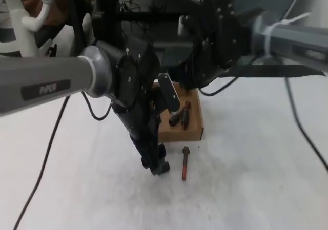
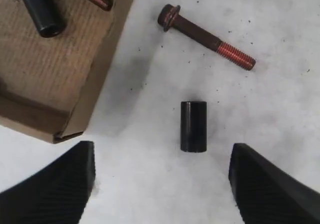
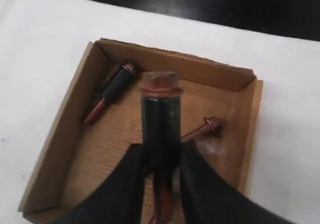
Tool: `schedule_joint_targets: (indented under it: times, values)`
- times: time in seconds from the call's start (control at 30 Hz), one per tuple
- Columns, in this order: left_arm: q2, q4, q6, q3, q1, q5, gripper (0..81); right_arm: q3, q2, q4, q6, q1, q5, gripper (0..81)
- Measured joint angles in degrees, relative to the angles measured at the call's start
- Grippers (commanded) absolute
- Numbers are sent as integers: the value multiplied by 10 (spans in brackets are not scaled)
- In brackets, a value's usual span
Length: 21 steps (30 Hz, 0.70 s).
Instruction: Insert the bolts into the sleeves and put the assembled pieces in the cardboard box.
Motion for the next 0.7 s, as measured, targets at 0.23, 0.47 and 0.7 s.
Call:
schedule_joint_targets:
  times: [0.23,0.47,0.7]
  values:
    - [24,3,13,0,0,0,700,-47,52,36,0,-2,-2,192]
    - [63,4,17,0,-6,-1,700,-92,64,54,45,-28,-100,700]
    - [62,-10,19,-2,-31,-15,700,-120,-23,52,68,-32,-143,659]
